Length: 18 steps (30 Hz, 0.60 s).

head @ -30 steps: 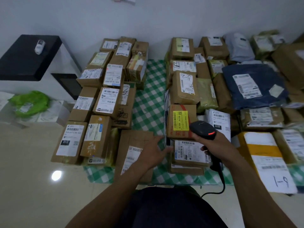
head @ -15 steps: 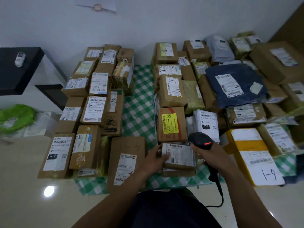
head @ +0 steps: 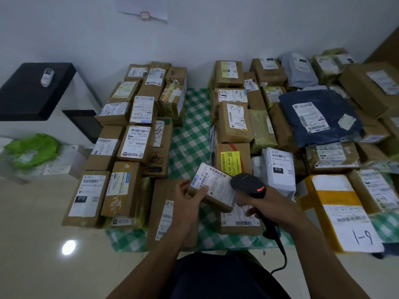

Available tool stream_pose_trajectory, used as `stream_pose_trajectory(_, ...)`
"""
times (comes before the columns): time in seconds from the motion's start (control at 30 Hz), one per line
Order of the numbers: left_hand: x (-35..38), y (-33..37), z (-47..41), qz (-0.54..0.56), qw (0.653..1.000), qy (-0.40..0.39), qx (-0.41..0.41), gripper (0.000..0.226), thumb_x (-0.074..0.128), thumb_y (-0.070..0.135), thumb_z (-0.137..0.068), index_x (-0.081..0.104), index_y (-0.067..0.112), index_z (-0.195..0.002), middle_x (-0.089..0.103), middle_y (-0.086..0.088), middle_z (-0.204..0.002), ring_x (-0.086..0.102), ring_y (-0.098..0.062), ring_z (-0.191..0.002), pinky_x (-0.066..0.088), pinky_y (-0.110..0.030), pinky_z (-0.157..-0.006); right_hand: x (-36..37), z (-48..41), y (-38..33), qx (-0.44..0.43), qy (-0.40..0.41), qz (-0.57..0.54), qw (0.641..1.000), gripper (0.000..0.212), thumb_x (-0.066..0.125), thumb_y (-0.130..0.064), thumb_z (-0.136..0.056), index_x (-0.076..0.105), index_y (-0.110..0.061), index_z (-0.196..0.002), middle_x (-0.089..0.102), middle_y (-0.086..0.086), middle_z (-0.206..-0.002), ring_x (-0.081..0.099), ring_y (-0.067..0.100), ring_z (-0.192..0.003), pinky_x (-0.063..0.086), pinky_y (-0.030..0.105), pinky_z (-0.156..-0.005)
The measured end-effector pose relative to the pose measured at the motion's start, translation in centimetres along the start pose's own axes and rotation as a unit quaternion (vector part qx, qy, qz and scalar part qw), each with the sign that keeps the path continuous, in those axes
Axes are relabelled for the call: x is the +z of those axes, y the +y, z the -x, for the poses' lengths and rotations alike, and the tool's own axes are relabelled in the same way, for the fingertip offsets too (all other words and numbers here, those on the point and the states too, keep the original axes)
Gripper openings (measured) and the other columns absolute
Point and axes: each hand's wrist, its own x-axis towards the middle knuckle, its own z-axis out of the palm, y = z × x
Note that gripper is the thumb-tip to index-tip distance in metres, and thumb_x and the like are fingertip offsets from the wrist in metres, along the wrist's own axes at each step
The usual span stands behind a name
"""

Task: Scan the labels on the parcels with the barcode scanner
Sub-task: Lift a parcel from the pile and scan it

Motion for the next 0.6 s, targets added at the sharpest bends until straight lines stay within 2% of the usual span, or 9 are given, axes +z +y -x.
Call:
stream_pose_trajectory(0.1, -0.4, 1.6, -0.6, 0.002, 0.998, 0.03, 0.051, 0.044, 0.073, 0.023, -0.094, 0.052, 0.025, -0.133, 0.069, 0.001, -0.122, 0.073, -0.015, -0.102, 0.063, -0.037, -0.082, 0.7, 0.3, -1.0, -0.029, 0.005, 0.005, 1.0, 0.037, 0.082, -0.046, -0.082, 0.068, -0.037, -0.115, 0.08, -0.002, -0.099, 0.074, 0.017, -0.072, 0.053, 0.034, -0.068)
stream_pose_trajectory(0.2, -1.4, 2.9, -1.7, -0.017, 0.995, 0.033, 0.092, 0.045, 0.074, 0.033, -0.094, 0.058, 0.033, -0.136, 0.072, 0.005, -0.123, 0.074, -0.013, -0.104, 0.064, -0.043, -0.085, 0.6, 0.4, -2.0, -0.064, 0.026, 0.016, 0.997, 0.029, 0.079, -0.04, -0.088, 0.068, -0.039, -0.115, 0.079, -0.004, -0.095, 0.073, 0.012, -0.069, 0.055, 0.032, -0.068)
stream_pose_trajectory(0.3, -2.1, 4.1, -2.8, -0.046, 0.99, 0.038, 0.126, 0.053, 0.083, 0.04, -0.085, 0.062, 0.038, -0.133, 0.071, 0.006, -0.126, 0.073, -0.009, -0.105, 0.064, -0.038, -0.083, 0.4, 0.7, -3.4, -0.096, 0.028, 0.027, 0.995, 0.03, 0.074, -0.031, -0.095, 0.066, -0.033, -0.123, 0.076, -0.016, -0.079, 0.069, 0.004, -0.063, 0.051, 0.017, -0.059)
stream_pose_trajectory(0.4, -2.4, 5.4, -3.6, -0.105, 0.98, 0.031, 0.169, 0.062, 0.092, 0.043, -0.073, 0.063, 0.047, -0.127, 0.068, 0.013, -0.125, 0.069, -0.005, -0.108, 0.063, -0.027, -0.079, 0.5, 1.1, -5.0, -0.118, 0.014, 0.05, 0.992, 0.034, 0.073, -0.03, -0.096, 0.064, -0.031, -0.129, 0.073, -0.021, -0.073, 0.068, 0.001, -0.063, 0.05, 0.015, -0.058)
stream_pose_trajectory(0.43, -2.5, 5.9, -3.9, -0.121, 0.975, 0.033, 0.181, 0.068, 0.094, 0.044, -0.069, 0.063, 0.046, -0.129, 0.067, 0.013, -0.127, 0.067, -0.005, -0.11, 0.062, -0.026, -0.08, 0.6, 1.3, -5.6, -0.123, 0.011, 0.054, 0.991, 0.036, 0.073, -0.03, -0.096, 0.063, -0.032, -0.13, 0.073, -0.019, -0.072, 0.068, 0.002, -0.063, 0.051, 0.017, -0.059)
stream_pose_trajectory(0.53, -2.8, 7.2, -5.0, -0.139, 0.969, 0.05, 0.197, 0.086, 0.099, 0.038, -0.062, 0.06, 0.036, -0.139, 0.066, 0.004, -0.135, 0.067, -0.009, -0.114, 0.063, -0.036, -0.087, 0.9, 1.6, -7.1, -0.138, 0.0, 0.055, 0.989, 0.036, 0.075, -0.029, -0.095, 0.063, -0.034, -0.129, 0.074, -0.013, -0.081, 0.068, 0.003, -0.061, 0.05, 0.015, -0.057)
stream_pose_trajectory(0.6, -2.9, 8.0, -5.5, -0.156, 0.962, 0.051, 0.218, 0.087, 0.099, 0.033, -0.063, 0.061, 0.033, -0.141, 0.065, 0.002, -0.136, 0.066, -0.01, -0.115, 0.062, -0.036, -0.09, 1.2, 1.8, -7.8, -0.15, -0.006, 0.072, 0.986, 0.033, 0.075, -0.033, -0.095, 0.063, -0.042, -0.124, 0.075, -0.014, -0.08, 0.067, 0.005, -0.064, 0.051, 0.017, -0.058)
